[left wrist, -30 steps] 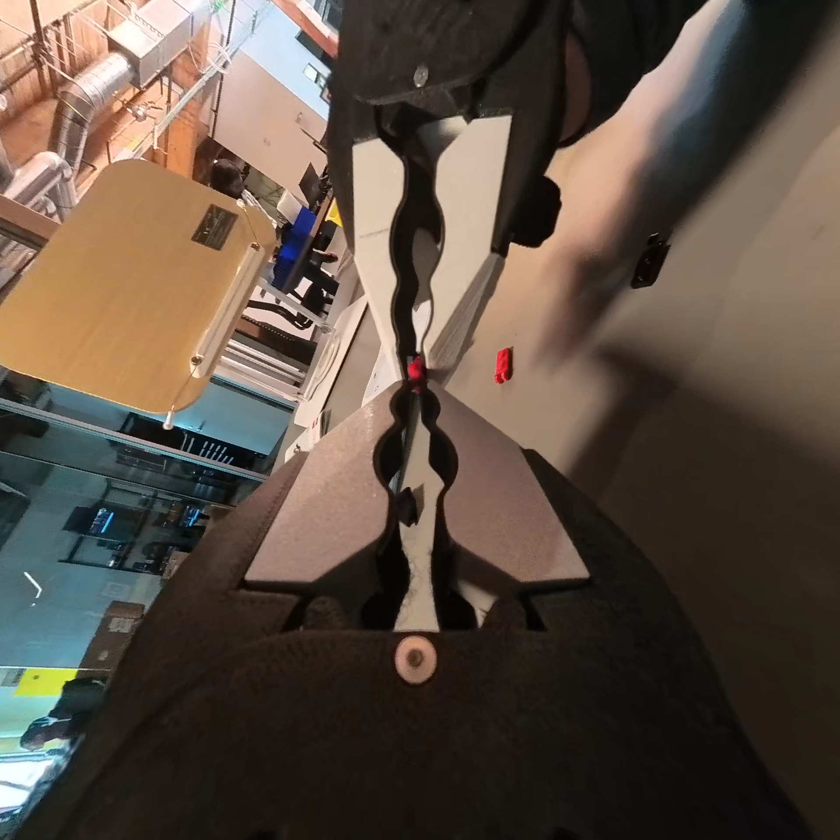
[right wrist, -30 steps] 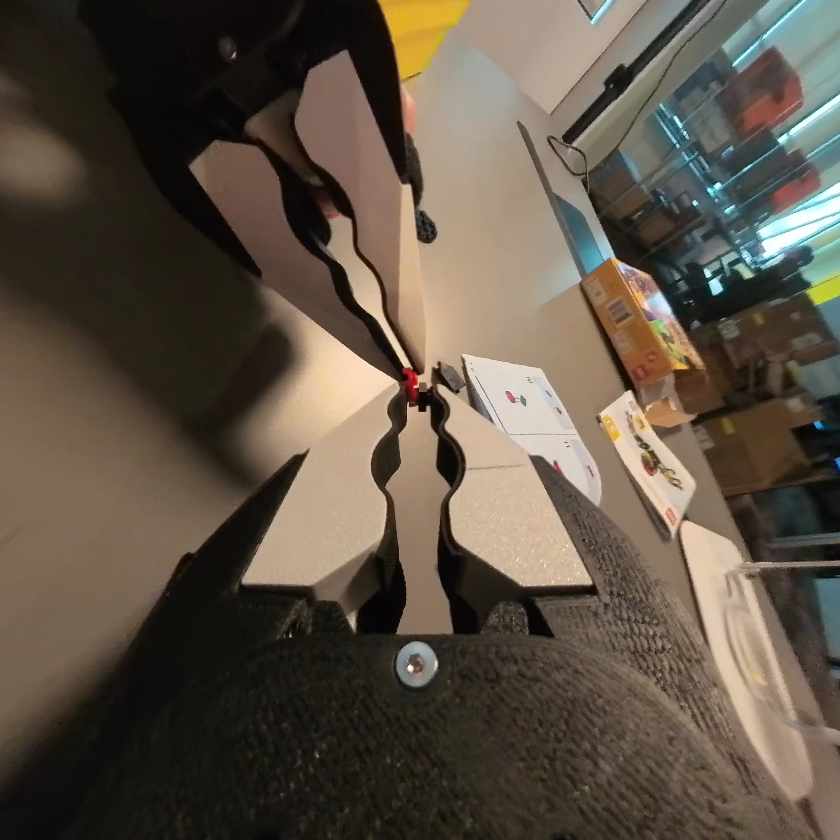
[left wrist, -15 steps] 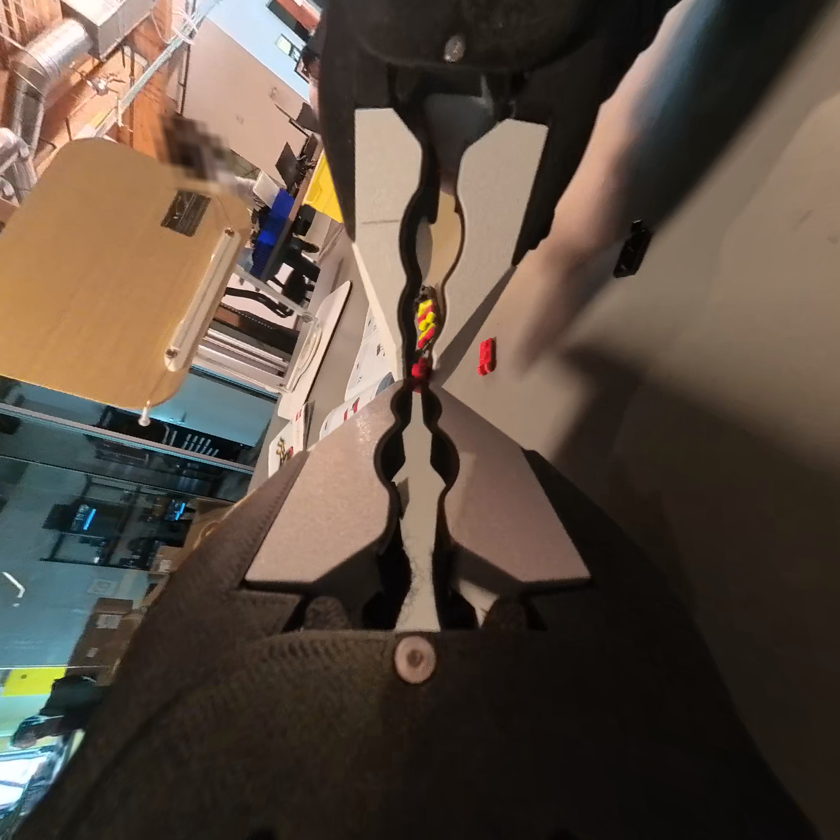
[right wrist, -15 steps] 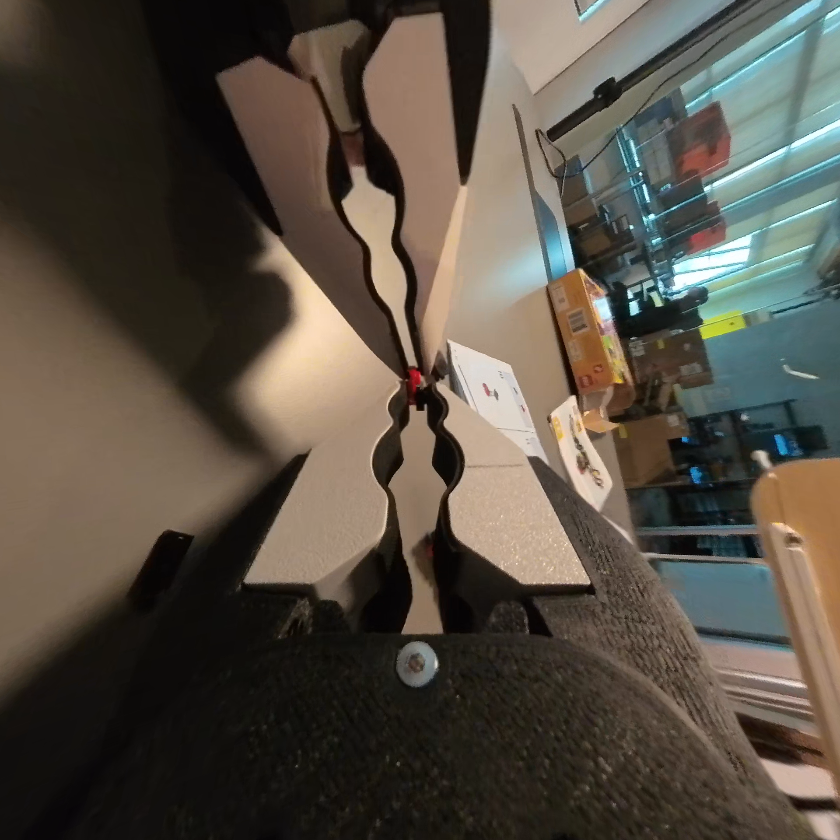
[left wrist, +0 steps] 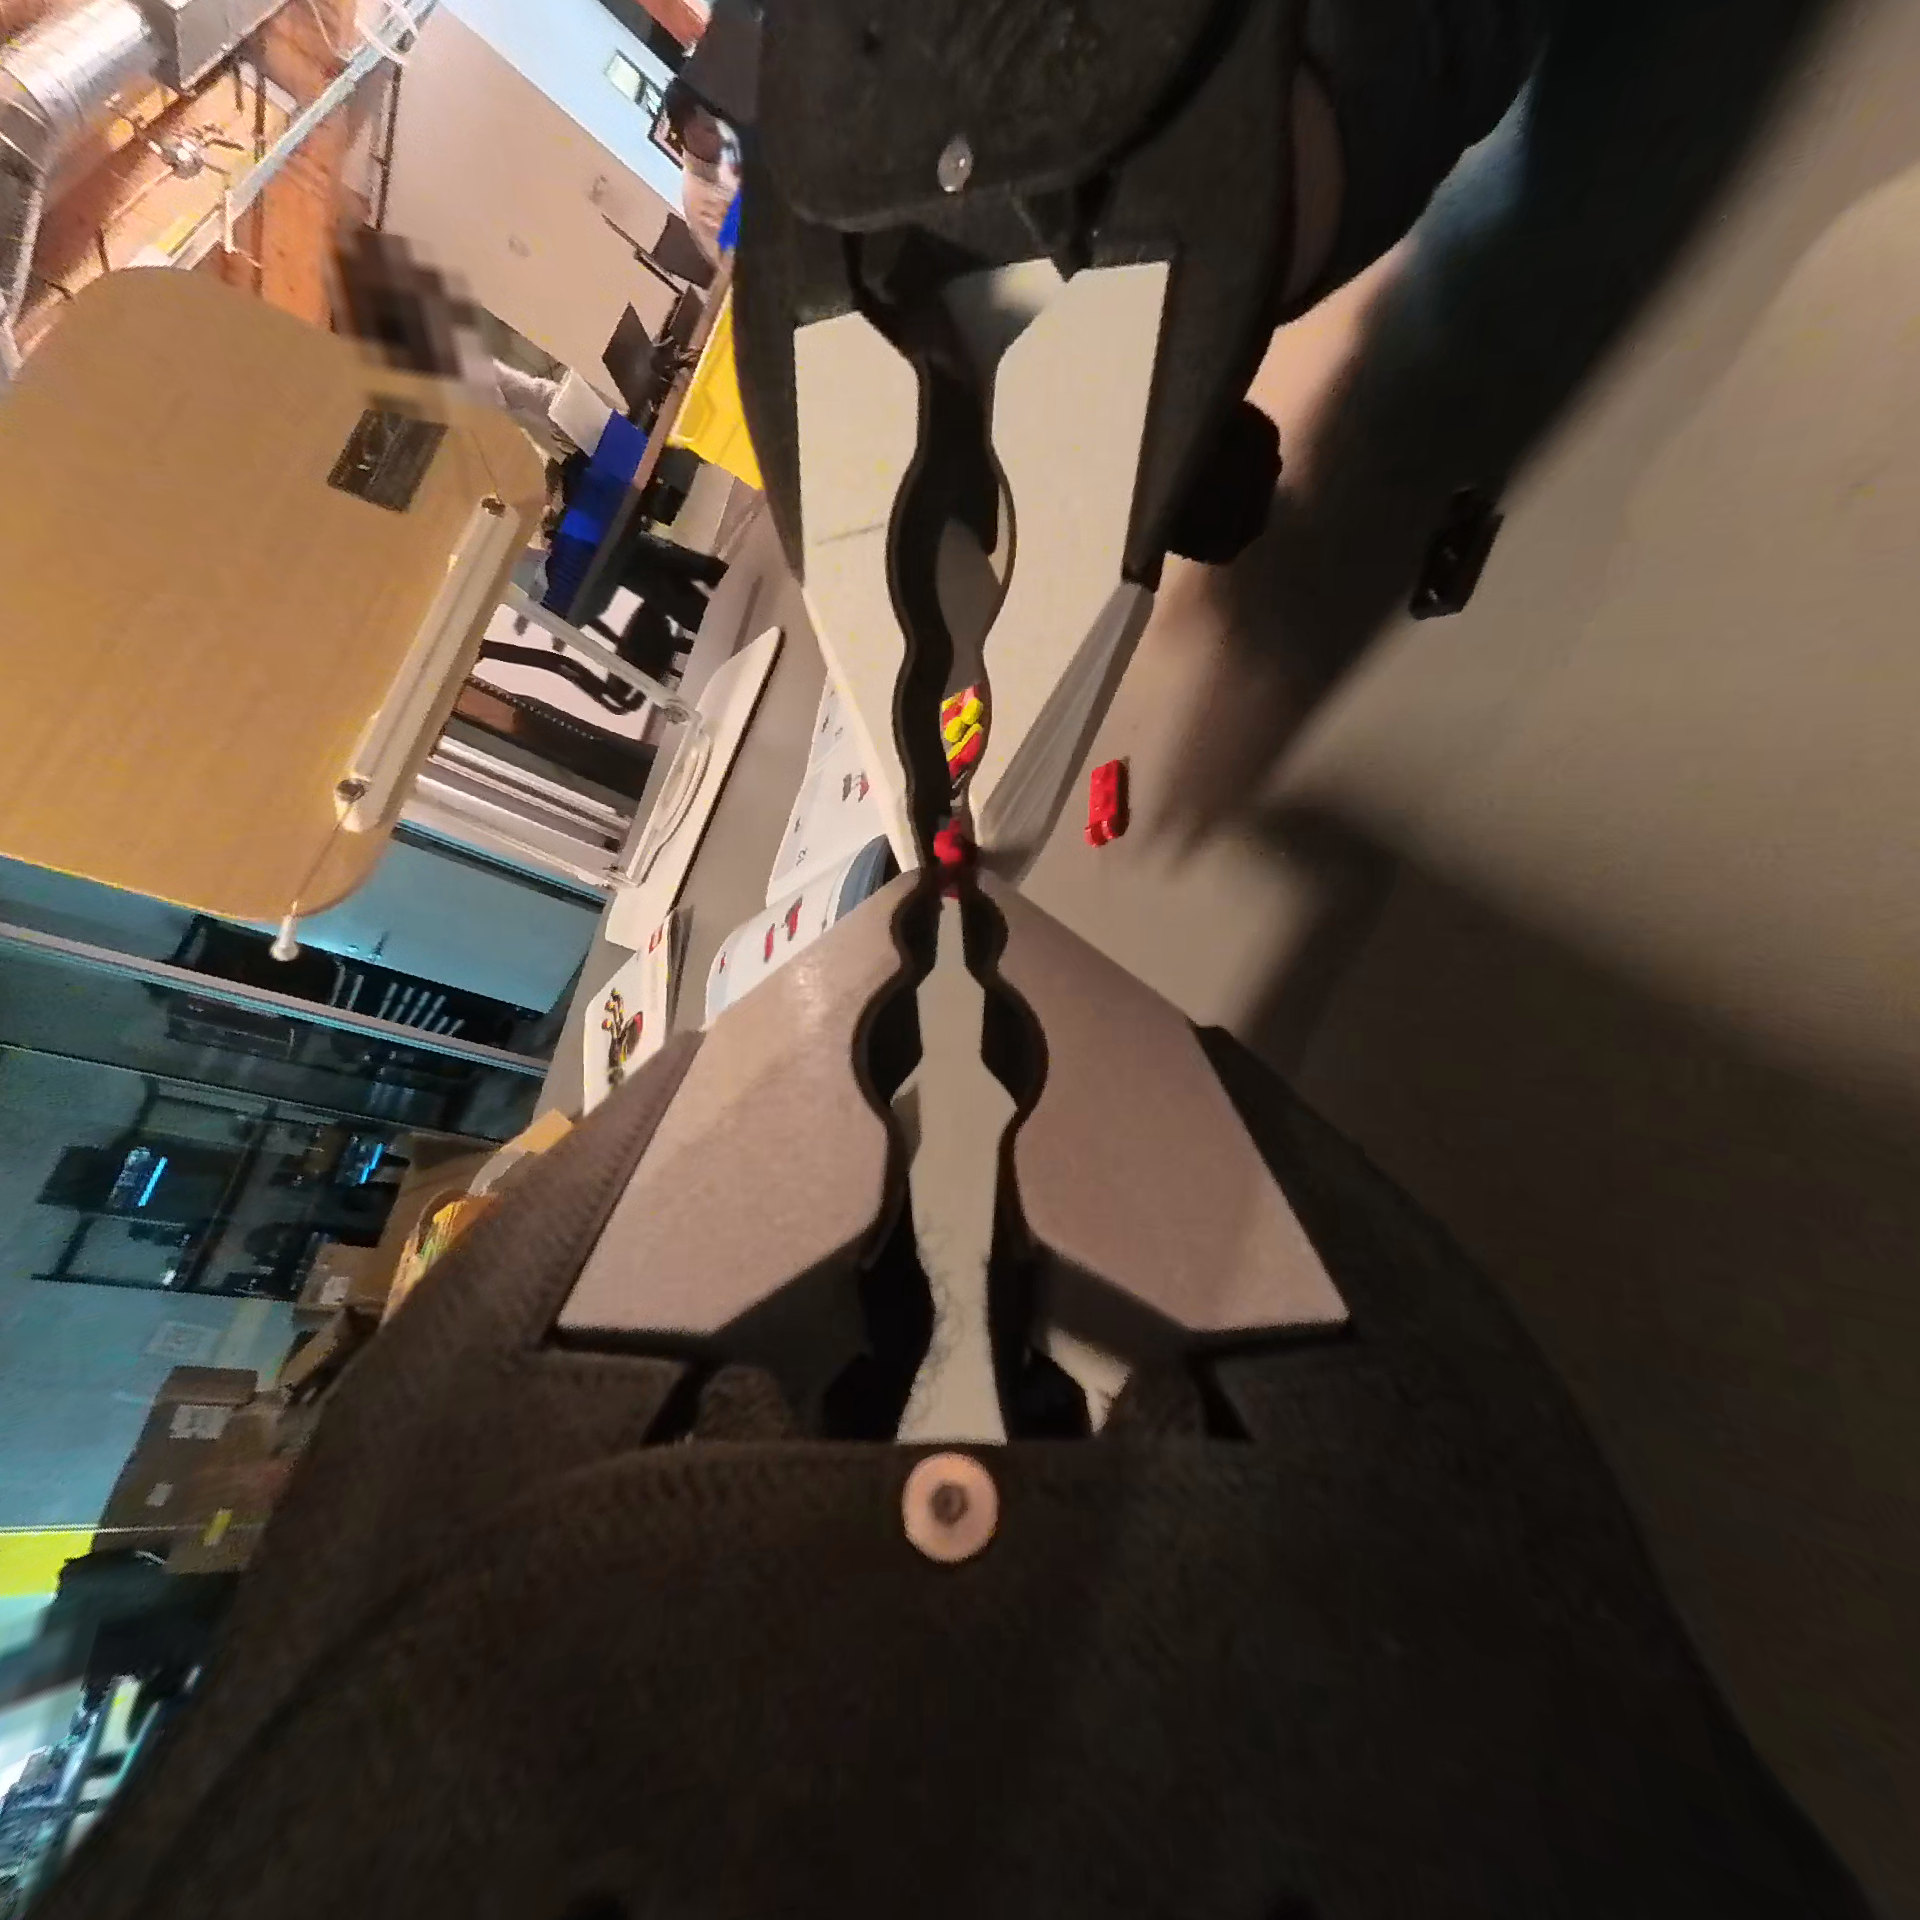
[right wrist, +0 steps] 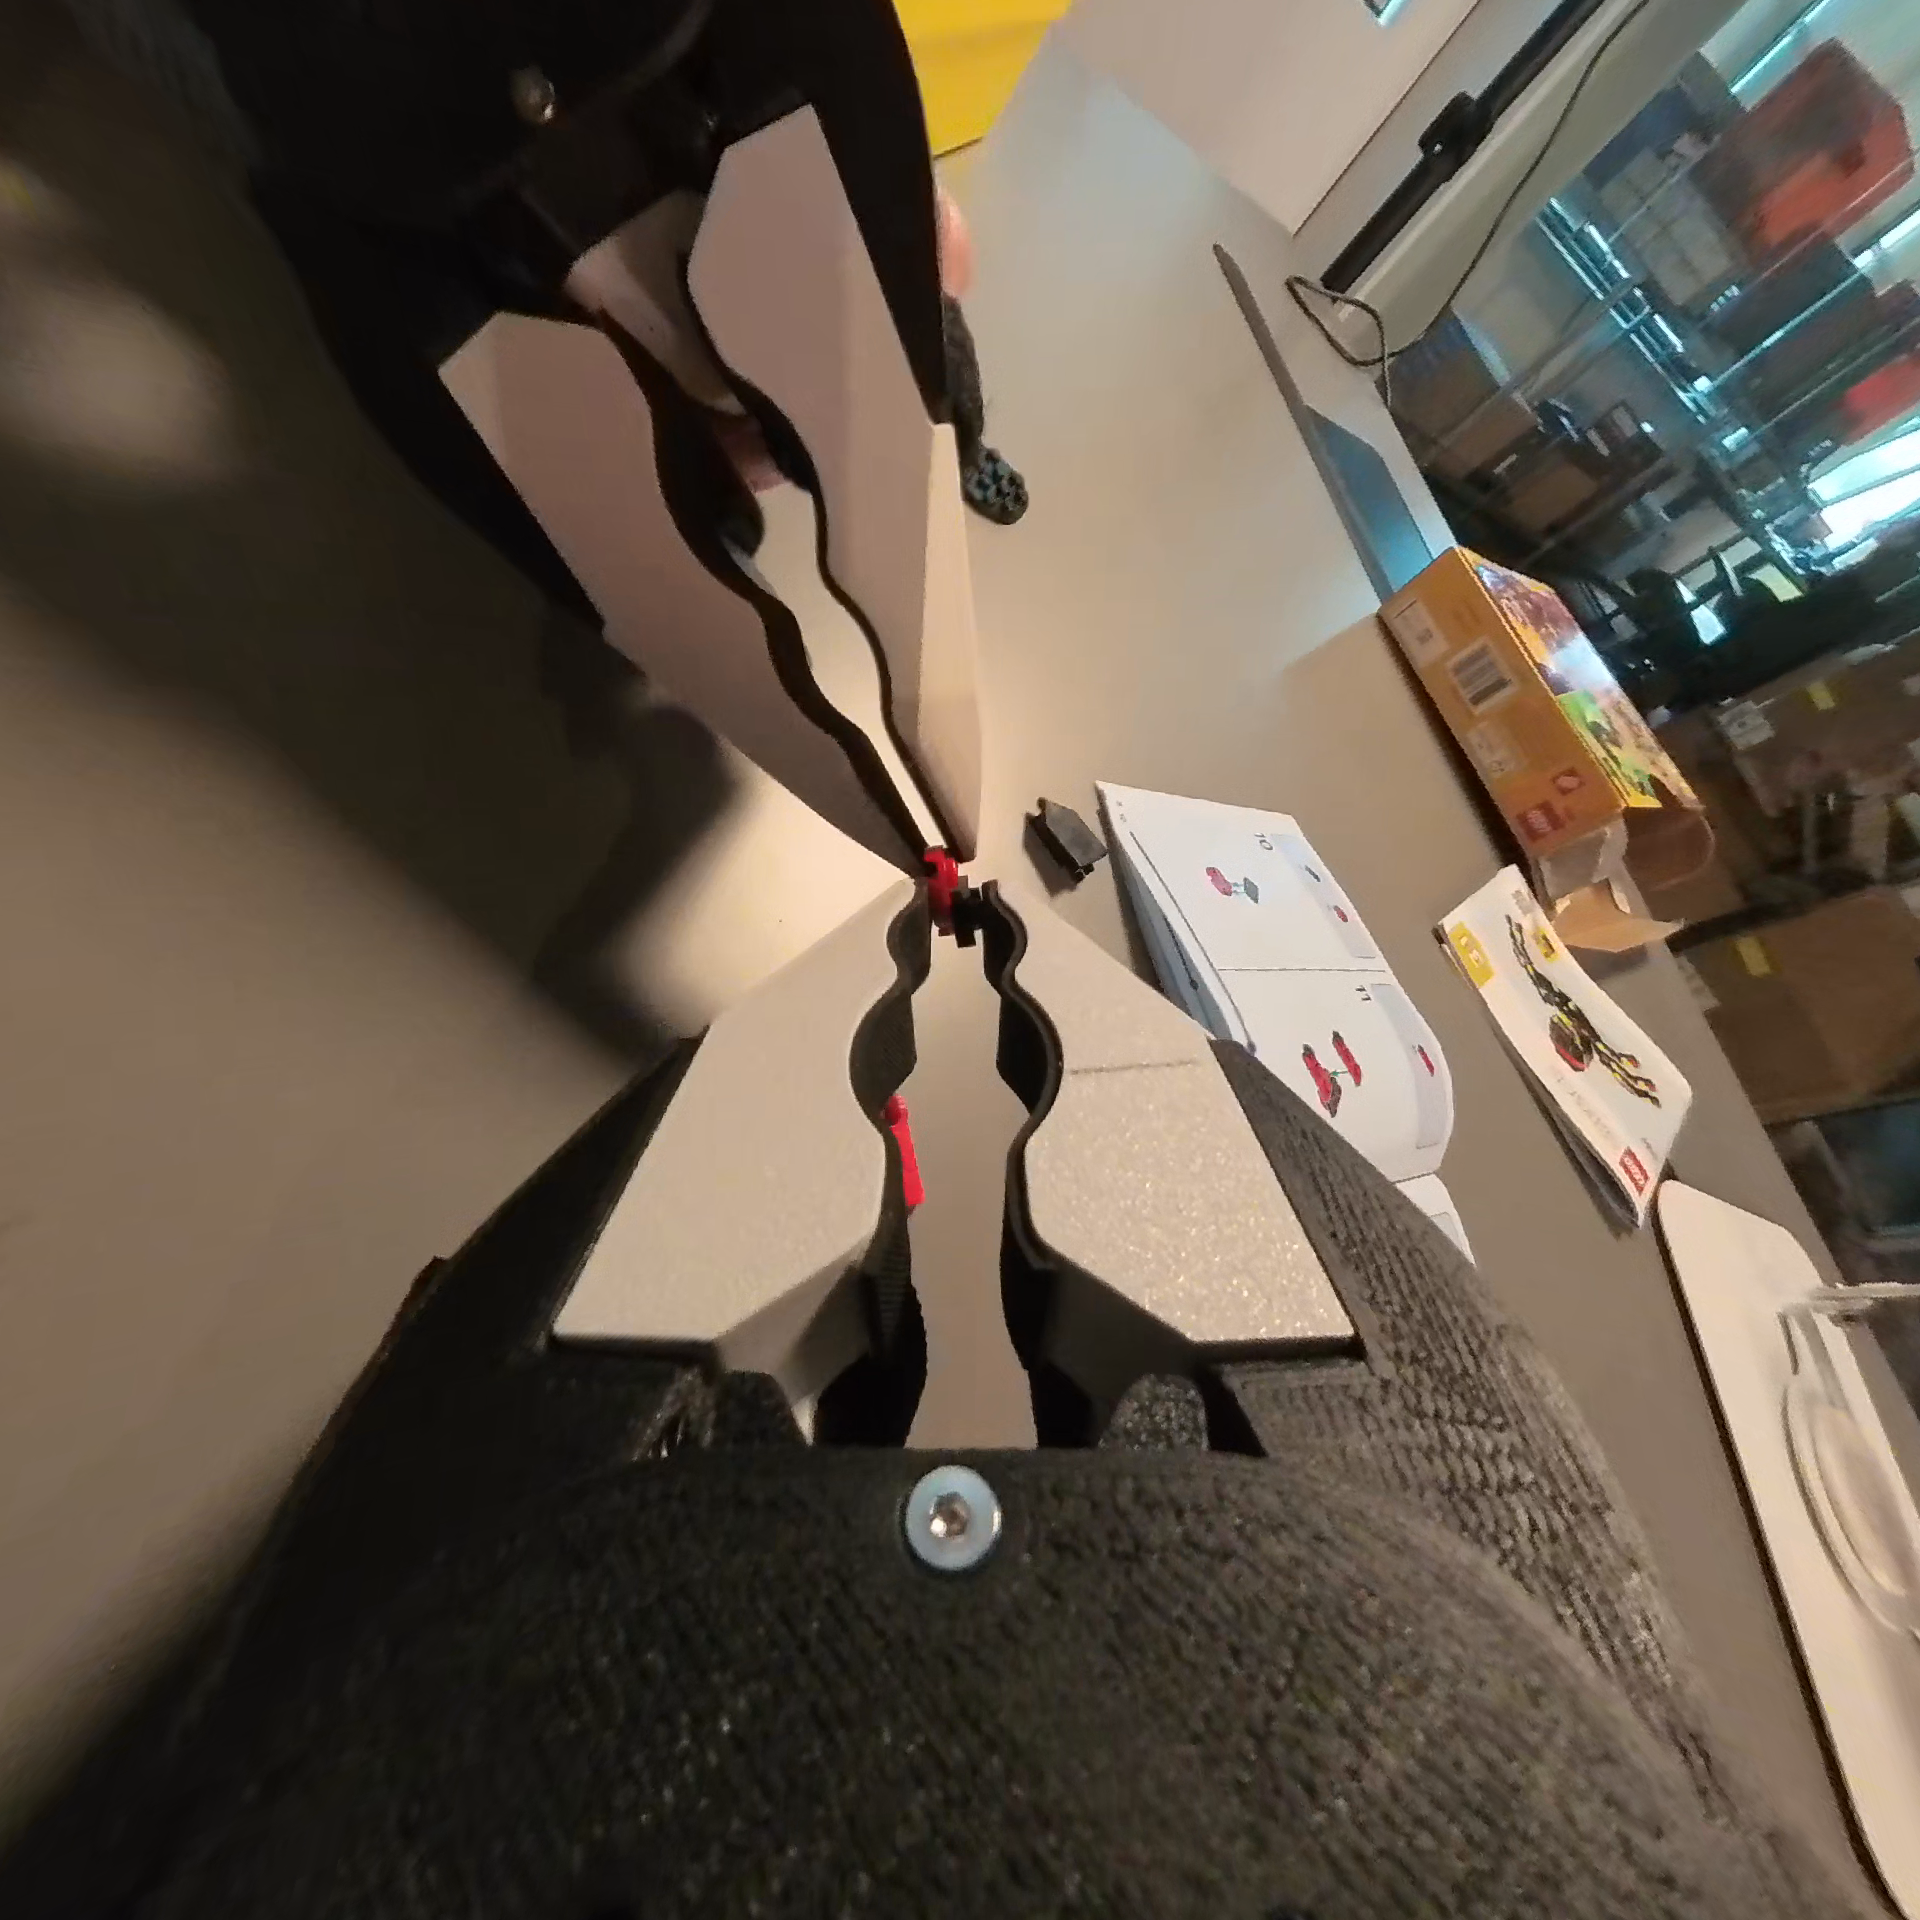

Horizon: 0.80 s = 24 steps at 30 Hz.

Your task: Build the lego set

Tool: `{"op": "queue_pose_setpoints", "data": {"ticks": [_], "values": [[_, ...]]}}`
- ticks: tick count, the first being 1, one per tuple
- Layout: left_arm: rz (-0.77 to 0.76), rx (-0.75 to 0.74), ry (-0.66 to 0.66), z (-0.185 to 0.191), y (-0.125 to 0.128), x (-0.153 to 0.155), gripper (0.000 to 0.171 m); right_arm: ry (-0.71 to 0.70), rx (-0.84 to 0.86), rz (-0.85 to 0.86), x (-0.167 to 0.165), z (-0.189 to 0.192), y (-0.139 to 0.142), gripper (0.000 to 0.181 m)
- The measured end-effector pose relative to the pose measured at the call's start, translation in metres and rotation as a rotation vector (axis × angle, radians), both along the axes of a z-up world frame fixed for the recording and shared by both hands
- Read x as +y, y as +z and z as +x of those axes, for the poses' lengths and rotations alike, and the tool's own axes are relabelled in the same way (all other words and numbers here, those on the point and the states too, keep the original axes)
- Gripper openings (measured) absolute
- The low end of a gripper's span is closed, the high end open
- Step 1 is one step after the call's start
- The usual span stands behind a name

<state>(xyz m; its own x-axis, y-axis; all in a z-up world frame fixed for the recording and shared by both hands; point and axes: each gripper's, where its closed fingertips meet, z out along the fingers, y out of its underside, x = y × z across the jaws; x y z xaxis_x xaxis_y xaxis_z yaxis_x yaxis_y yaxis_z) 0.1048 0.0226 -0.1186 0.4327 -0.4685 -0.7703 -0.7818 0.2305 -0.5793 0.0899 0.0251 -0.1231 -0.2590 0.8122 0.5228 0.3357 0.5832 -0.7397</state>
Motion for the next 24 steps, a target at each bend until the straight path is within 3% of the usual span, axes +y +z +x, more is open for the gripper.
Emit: {"op": "queue_pose_setpoints", "data": {"ticks": [8, 14, 17, 22, 24], "values": [[0.075, 0.017, -0.080, 0.006, 0.006, -0.009, 0.004, 0.097, 0.047, 0.043, -0.010, 0.004, 0.006, 0.007], [0.069, -0.251, -0.177, 0.010, 0.035, -0.021, 0.006, 0.170, 0.146, -0.109, -0.015, 0.009, 0.024, 0.006], [0.010, -0.340, -0.185, 0.007, 0.038, -0.020, 0.007, 0.203, 0.163, -0.360, -0.020, 0.010, 0.035, 0.006], [-0.095, -0.538, -0.191, 0.007, 0.049, -0.018, 0.006, 0.336, 0.186, -1.016, -0.022, 0.017, 0.070, 0.006], [-0.155, -0.648, -0.222, 0.012, 0.056, -0.020, 0.009, 0.366, 0.199, -1.144, -0.018, 0.019, 0.075, 0.006]]}}
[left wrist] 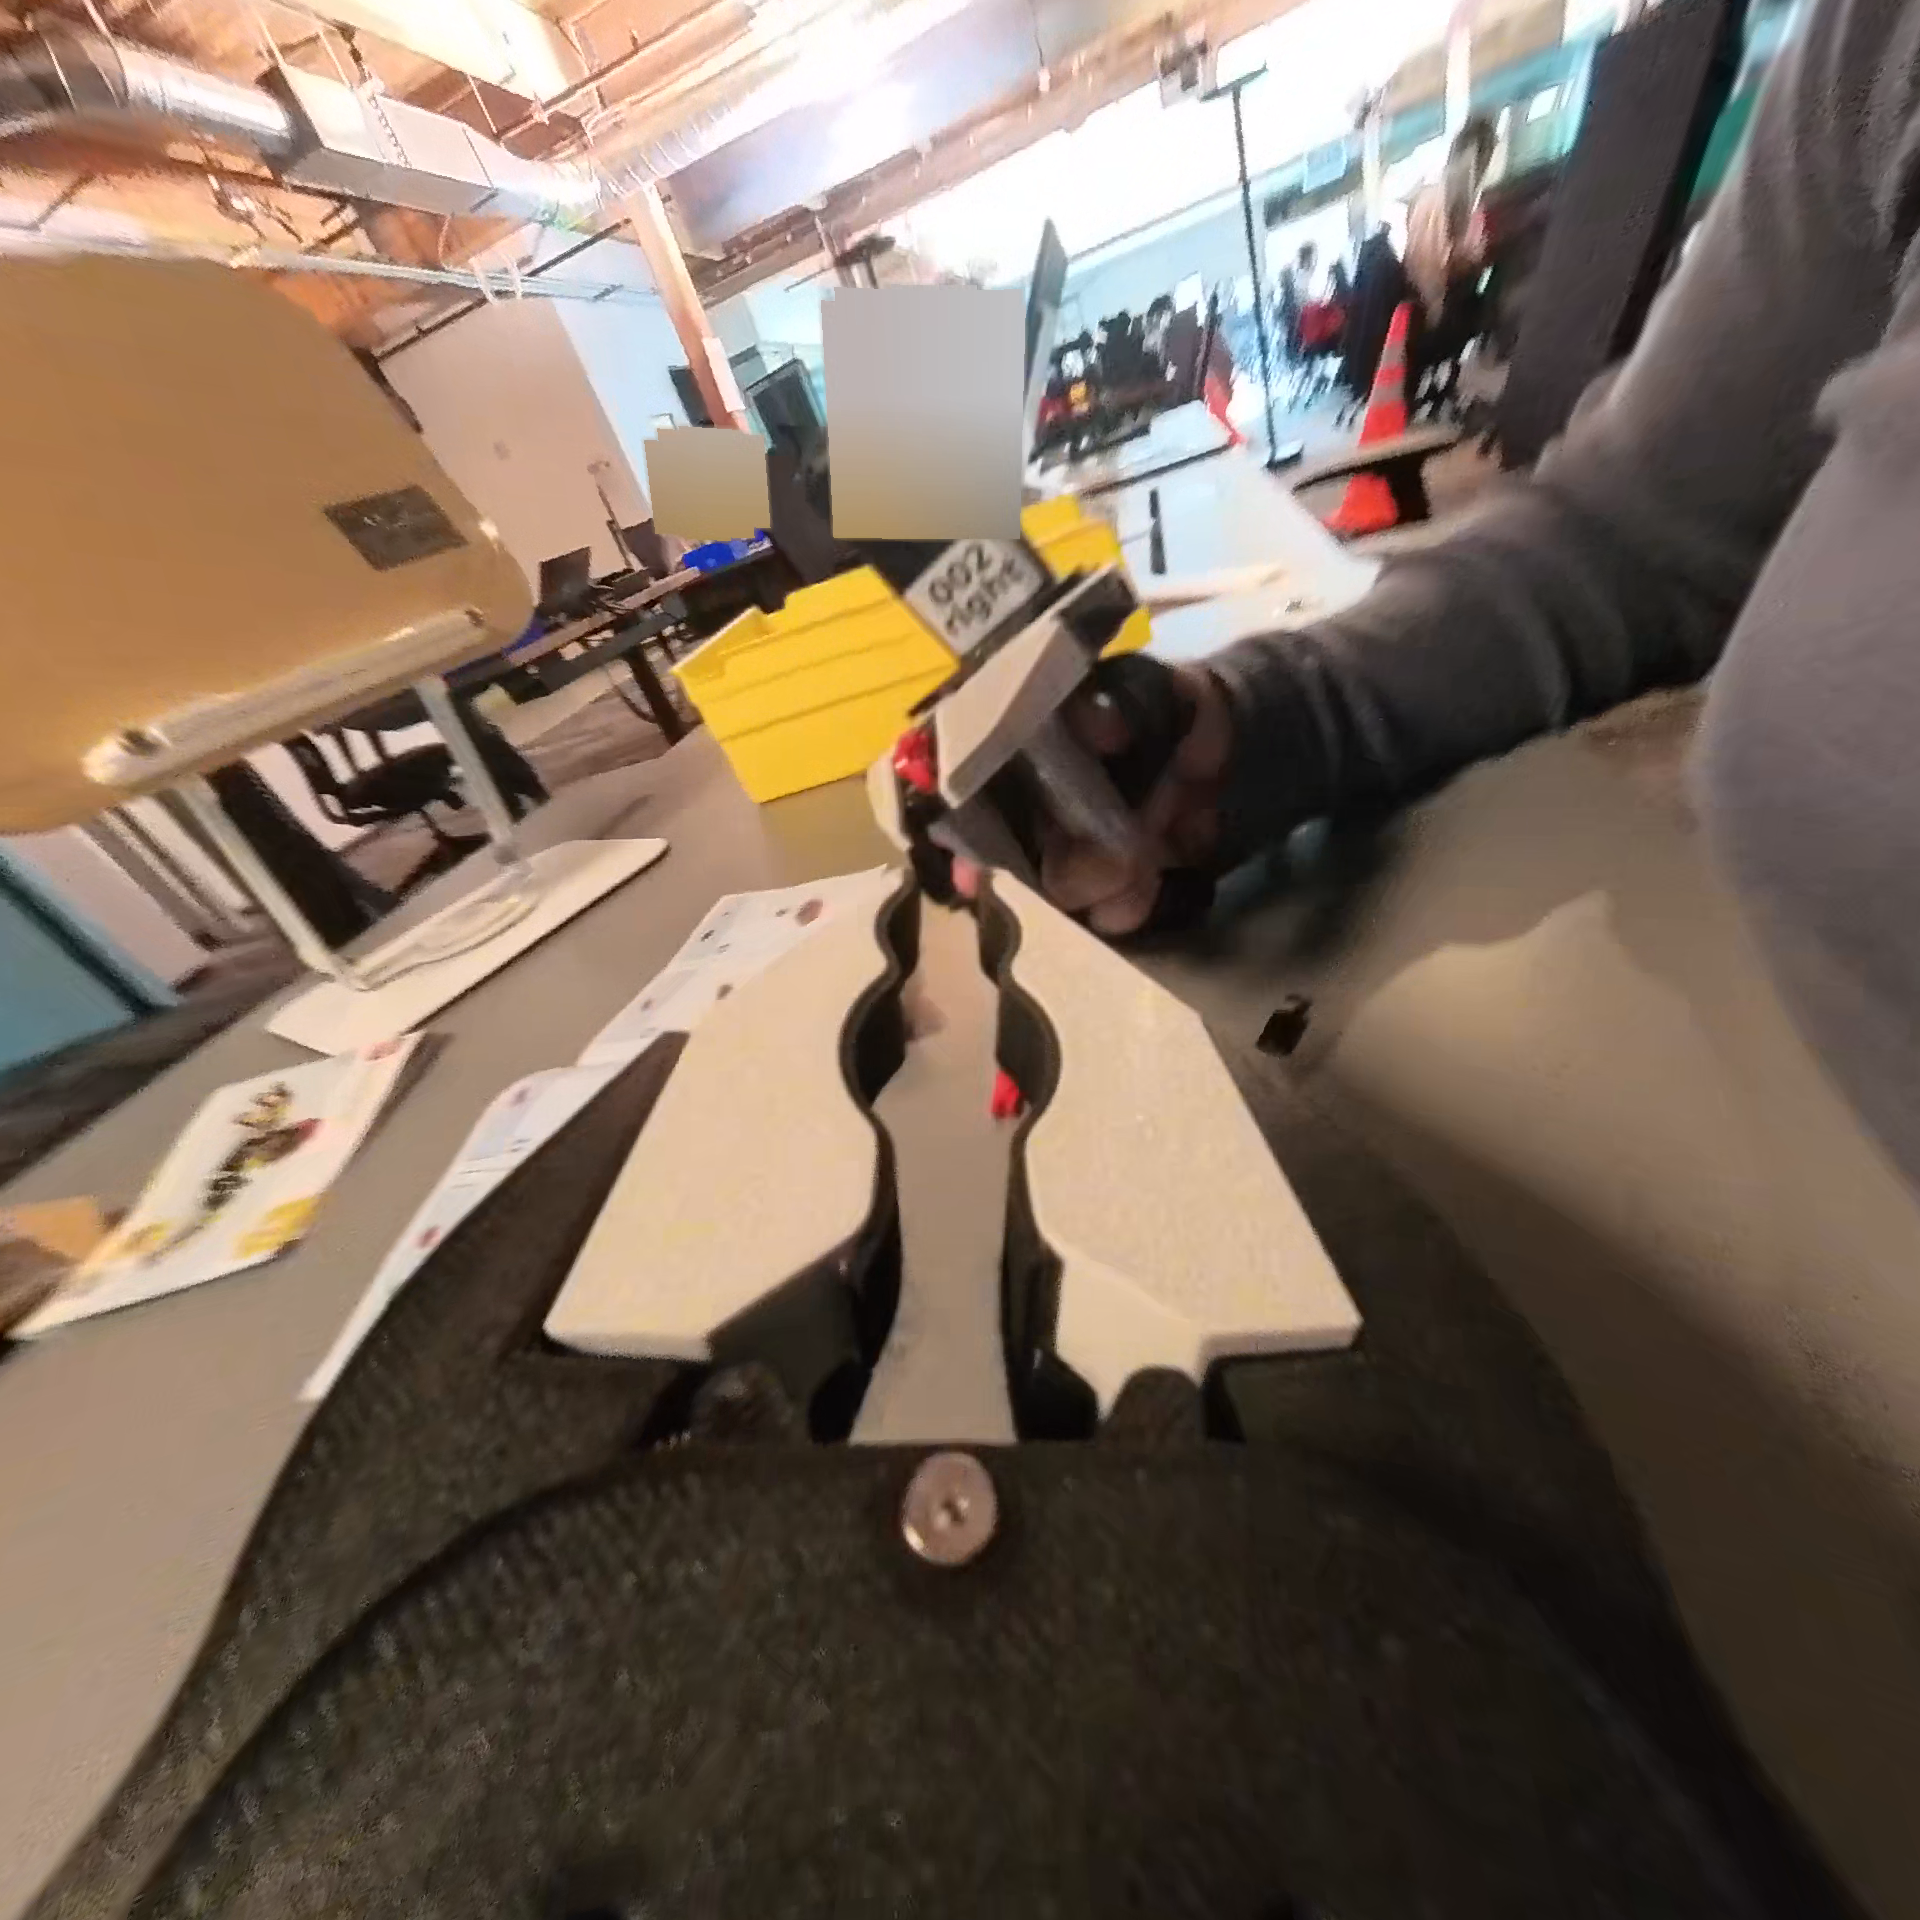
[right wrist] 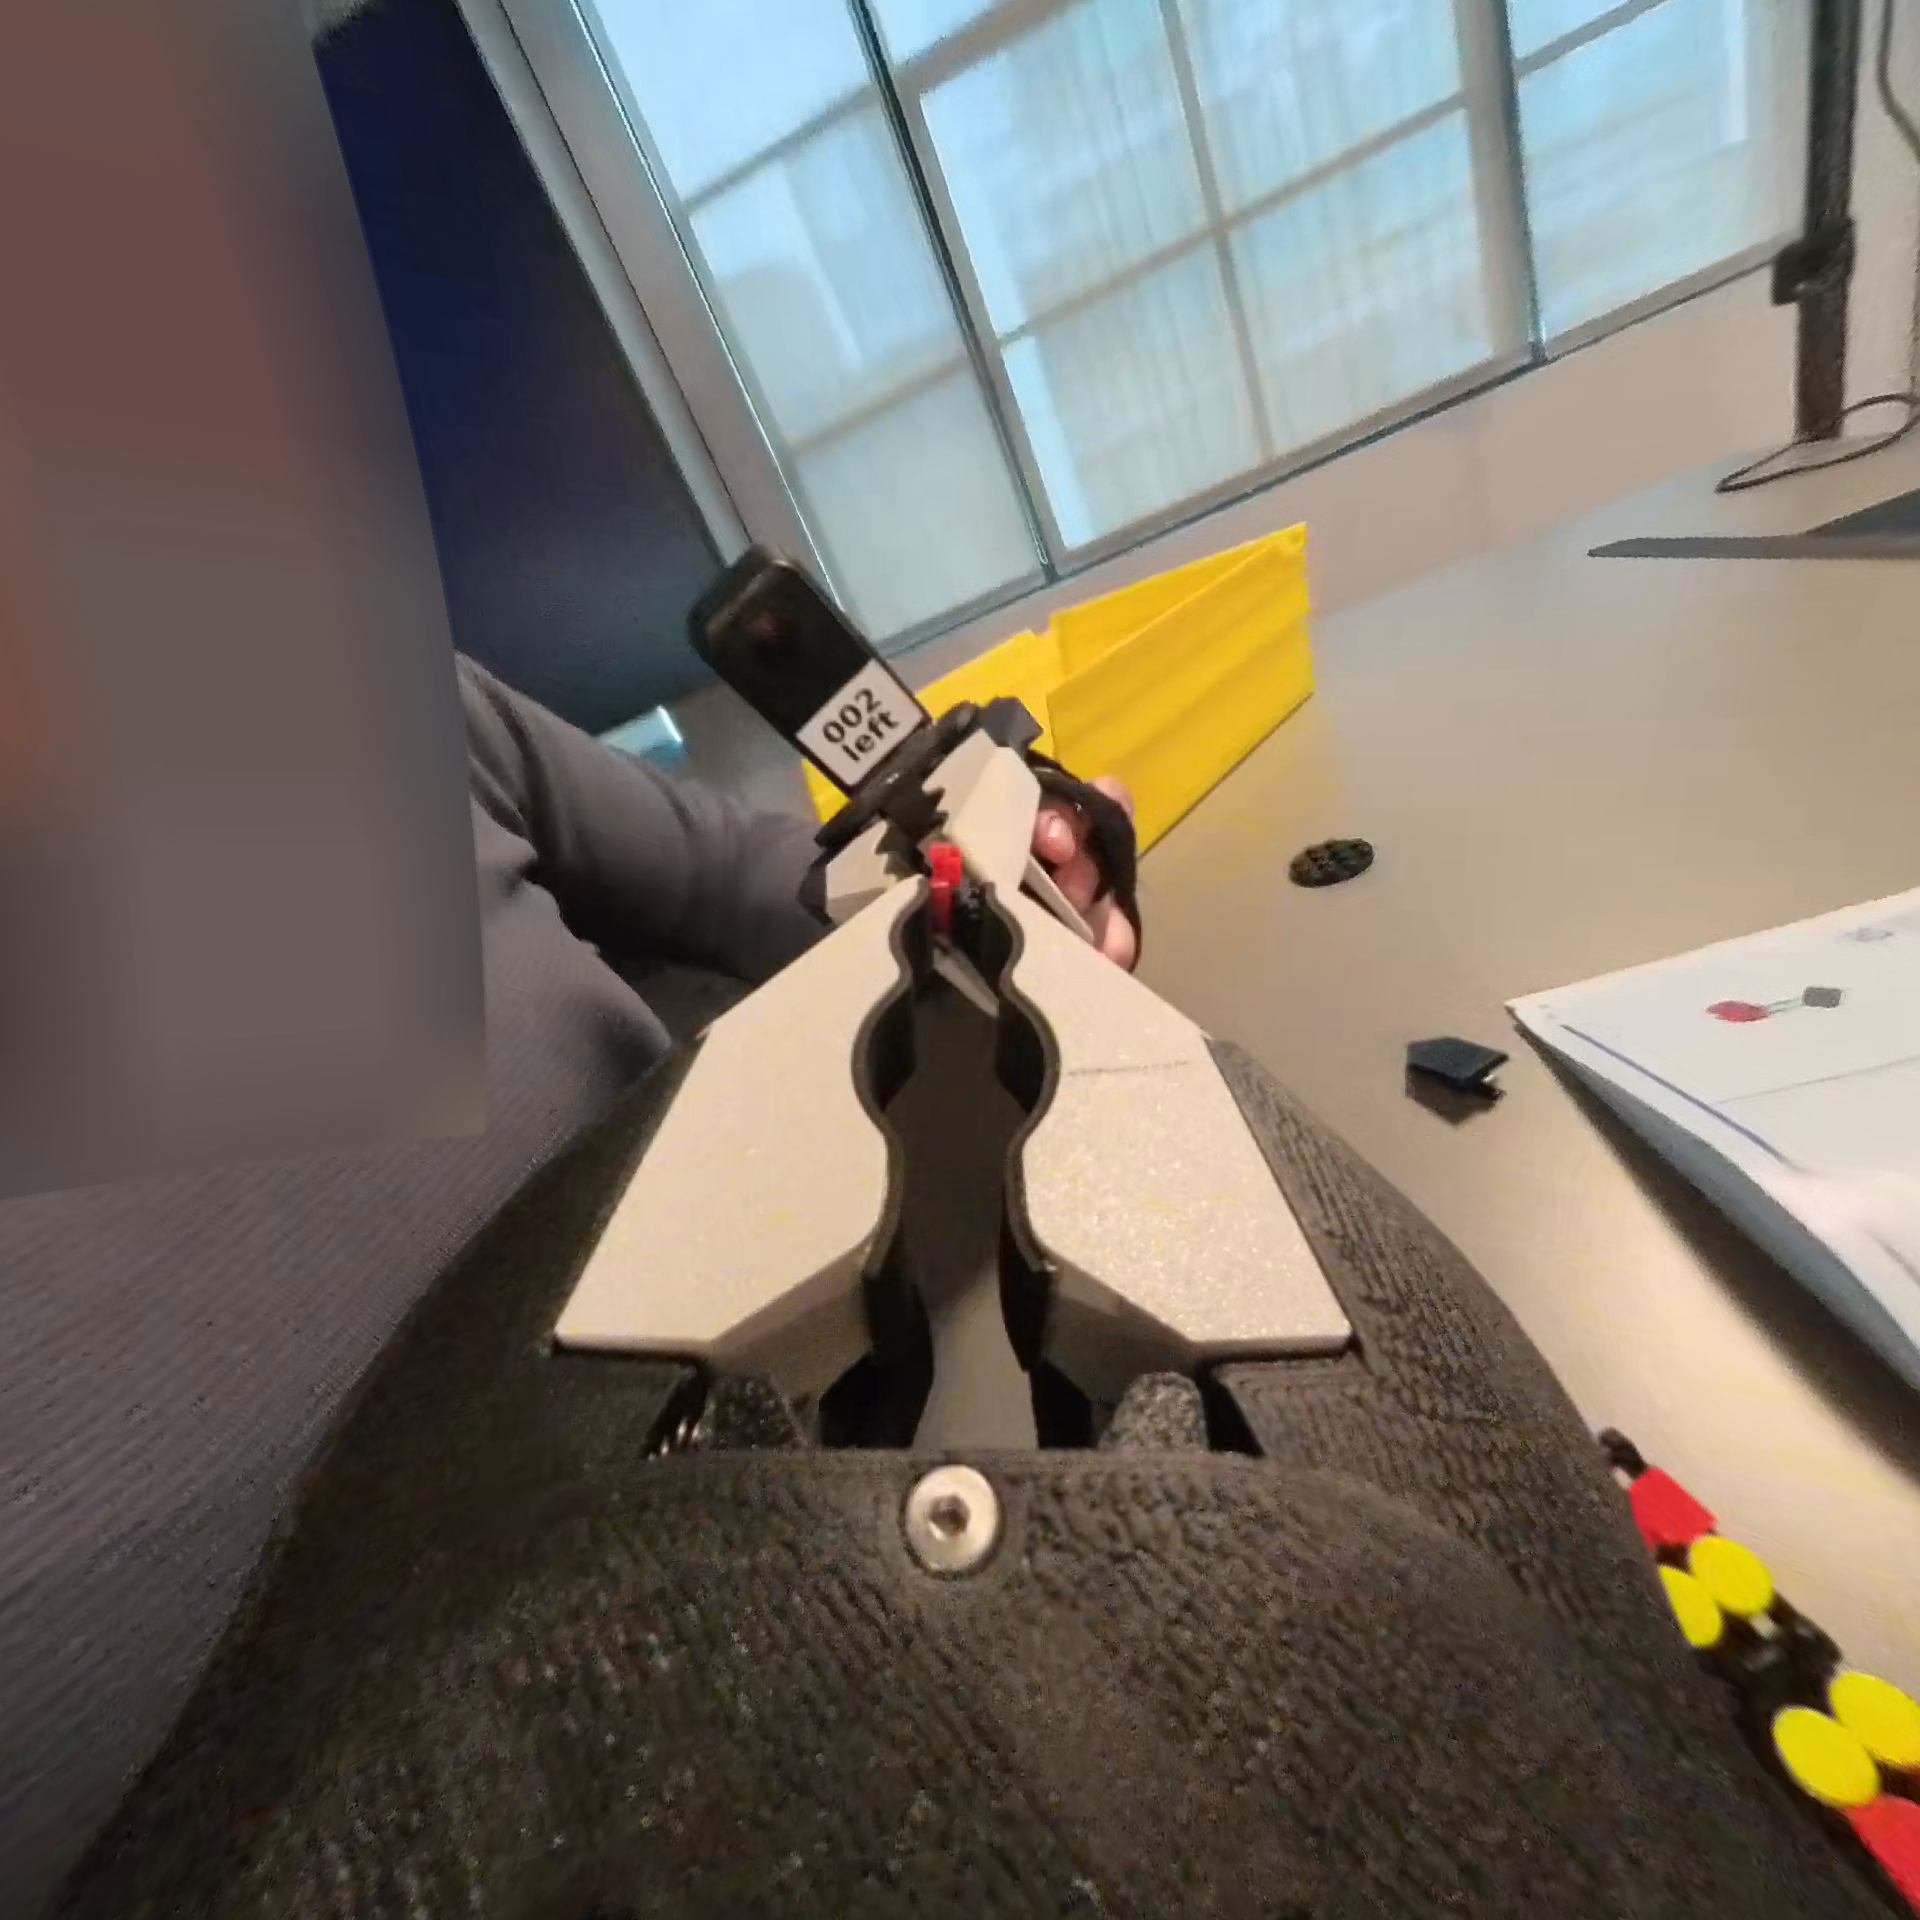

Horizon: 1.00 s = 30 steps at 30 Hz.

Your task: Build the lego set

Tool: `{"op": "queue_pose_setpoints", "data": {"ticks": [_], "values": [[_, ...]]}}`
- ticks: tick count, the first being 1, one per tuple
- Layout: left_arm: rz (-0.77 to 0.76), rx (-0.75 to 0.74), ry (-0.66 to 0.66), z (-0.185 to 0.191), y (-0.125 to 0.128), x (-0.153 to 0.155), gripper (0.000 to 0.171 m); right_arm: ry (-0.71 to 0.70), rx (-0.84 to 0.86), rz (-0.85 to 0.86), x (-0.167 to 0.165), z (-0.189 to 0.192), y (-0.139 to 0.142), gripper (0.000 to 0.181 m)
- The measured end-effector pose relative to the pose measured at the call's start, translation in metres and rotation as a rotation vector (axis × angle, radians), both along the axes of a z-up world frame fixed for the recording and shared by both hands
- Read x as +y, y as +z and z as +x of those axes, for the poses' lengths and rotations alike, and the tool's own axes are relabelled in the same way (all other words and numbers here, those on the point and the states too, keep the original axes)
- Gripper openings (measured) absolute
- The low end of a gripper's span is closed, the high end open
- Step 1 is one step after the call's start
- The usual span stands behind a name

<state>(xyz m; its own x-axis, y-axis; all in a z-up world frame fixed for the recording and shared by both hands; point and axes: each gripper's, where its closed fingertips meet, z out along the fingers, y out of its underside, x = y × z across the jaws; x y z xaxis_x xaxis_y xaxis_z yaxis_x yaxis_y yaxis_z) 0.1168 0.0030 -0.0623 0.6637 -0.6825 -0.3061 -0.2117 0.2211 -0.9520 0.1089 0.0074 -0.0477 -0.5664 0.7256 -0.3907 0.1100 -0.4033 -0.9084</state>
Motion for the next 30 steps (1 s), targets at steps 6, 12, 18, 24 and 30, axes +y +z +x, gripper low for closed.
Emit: {"op": "queue_pose_setpoints", "data": {"ticks": [6, 12, 18, 24, 30], "values": [[-0.030, -0.080, -0.020, 0.004, 0.007, -0.004, 0.014, -0.040, 0.031, 0.125, 0.000, 0.000, -0.005, 0.006], [-0.024, -0.006, 0.078, -0.006, -0.001, 0.006, 0.006, -0.088, -0.135, 0.513, 0.016, 0.005, -0.041, 0.006], [0.000, 0.106, 0.022, 0.010, -0.011, -0.003, 0.005, -0.074, -0.172, 0.783, 0.004, 0.009, -0.056, 0.006], [0.026, 0.215, -0.002, 0.019, -0.022, -0.007, 0.006, -0.046, -0.130, 0.853, -0.010, 0.008, -0.059, 0.006], [0.001, 0.276, 0.006, 0.018, -0.031, -0.004, 0.009, -0.042, -0.113, 0.842, -0.011, 0.009, -0.057, 0.006]]}}
